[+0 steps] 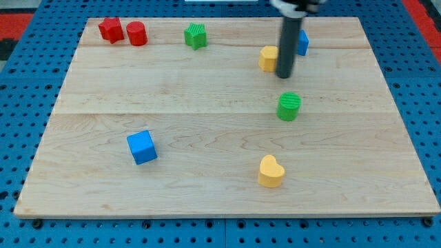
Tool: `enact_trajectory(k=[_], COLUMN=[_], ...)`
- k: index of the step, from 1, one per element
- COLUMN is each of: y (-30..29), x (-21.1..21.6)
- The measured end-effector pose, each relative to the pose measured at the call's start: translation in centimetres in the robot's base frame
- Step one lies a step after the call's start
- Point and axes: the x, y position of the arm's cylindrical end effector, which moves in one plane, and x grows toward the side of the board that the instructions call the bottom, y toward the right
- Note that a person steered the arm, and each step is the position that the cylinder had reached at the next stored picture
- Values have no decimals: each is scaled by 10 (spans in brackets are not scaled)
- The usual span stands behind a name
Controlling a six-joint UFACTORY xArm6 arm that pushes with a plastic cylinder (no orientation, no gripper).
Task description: Nudge the blue triangle up a bit
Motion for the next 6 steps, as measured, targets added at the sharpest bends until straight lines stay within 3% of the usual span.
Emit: enact_trajectory(k=[2, 6], y=[5, 8], x=[0, -44])
